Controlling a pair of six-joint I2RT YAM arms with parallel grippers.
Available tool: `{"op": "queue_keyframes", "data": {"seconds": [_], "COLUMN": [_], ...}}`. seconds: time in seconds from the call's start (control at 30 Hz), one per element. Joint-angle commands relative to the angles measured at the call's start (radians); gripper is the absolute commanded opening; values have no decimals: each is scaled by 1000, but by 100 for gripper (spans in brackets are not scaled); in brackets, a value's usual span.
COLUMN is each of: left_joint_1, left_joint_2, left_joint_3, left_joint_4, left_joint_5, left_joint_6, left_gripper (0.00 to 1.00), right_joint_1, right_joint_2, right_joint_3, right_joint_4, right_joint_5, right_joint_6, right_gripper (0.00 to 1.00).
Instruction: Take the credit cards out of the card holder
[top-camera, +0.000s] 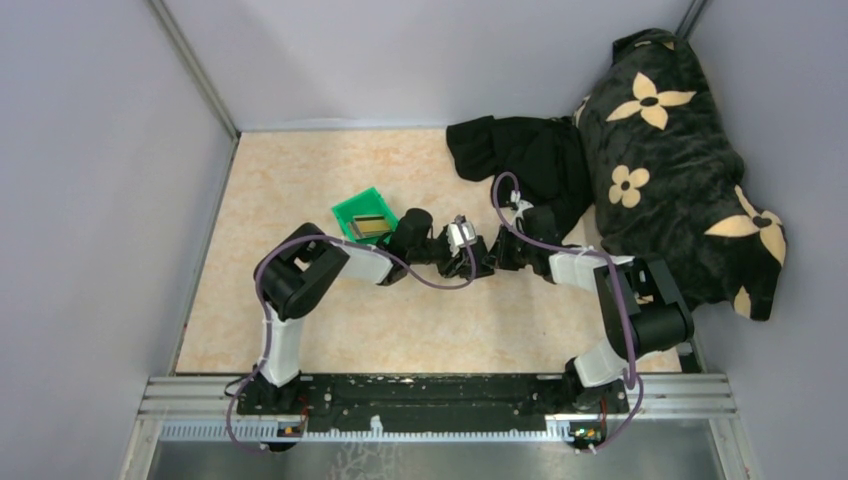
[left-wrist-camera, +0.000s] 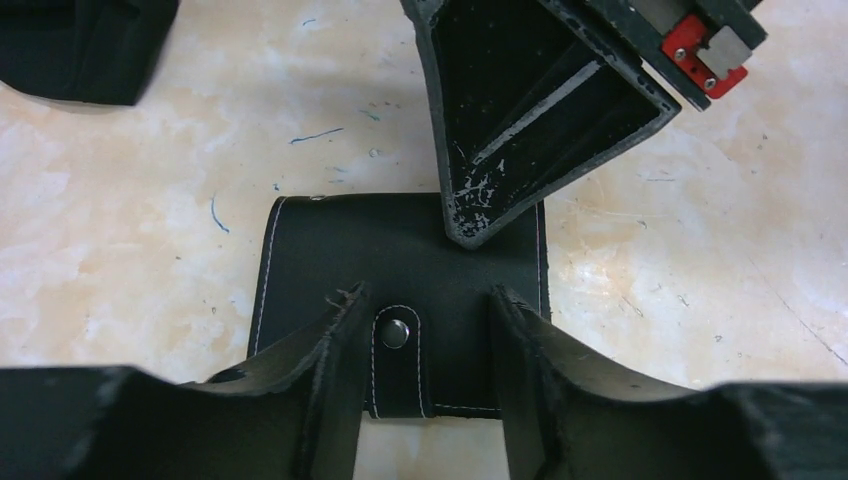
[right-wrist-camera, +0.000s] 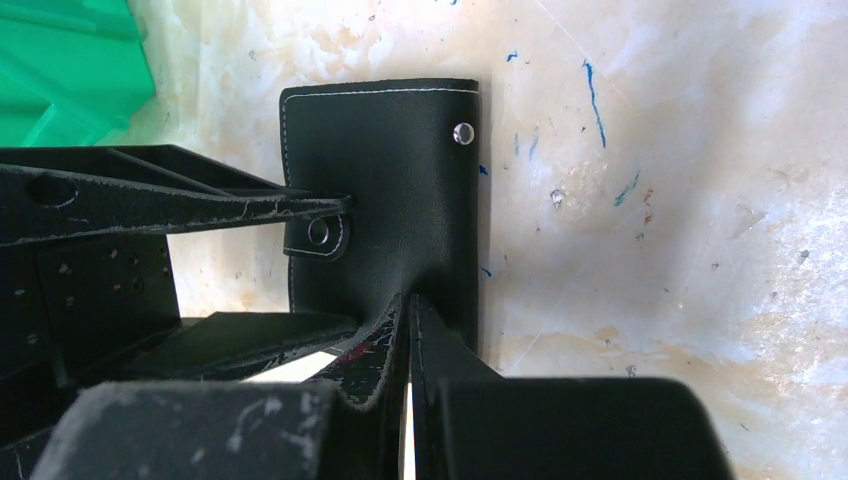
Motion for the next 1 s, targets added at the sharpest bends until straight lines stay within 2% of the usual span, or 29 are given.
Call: {"op": "queue_keyframes", "data": {"seconds": [0.0,0.1,0.17,0.23,0.27,0.3,0.33,0.57,0.97], "left_joint_1": [8,14,16,18,18,19,20,21,26], "left_joint_2": [45,52,42,29,22,15,8,-87,-315], "left_joint_3": [21,18,9,1,-9,-18,-33,-111,-215], "left_joint_4": [-25,-52,-82,-120,-144,-168,-182,-164,-76], "left_joint_5": [43,49,56,65,69,73,80,89,-51], "left_joint_6": [-18,-10,-7,-11,-12,-10,-15,-62,-161], "left_gripper": [50,47,39,27,17,2,0,0,0], "right_joint_1": [28,27,26,28,28,27,28,28,27], "right_joint_2": [29,24,22,21,21,21,20,28,53], "right_joint_3": [-27,-27,-26,-25,-25,-23,-23,-25,-13], "right_joint_4": [16,11,7,4,6,5,4,7,-22], "right_joint_5": [7,13,18,23,23,24,26,28,62], "right_joint_6": [-3,-4,-7,-8,-8,-7,-7,-6,16], "right_gripper": [0,0,0,0,0,0,0,0,0]}}
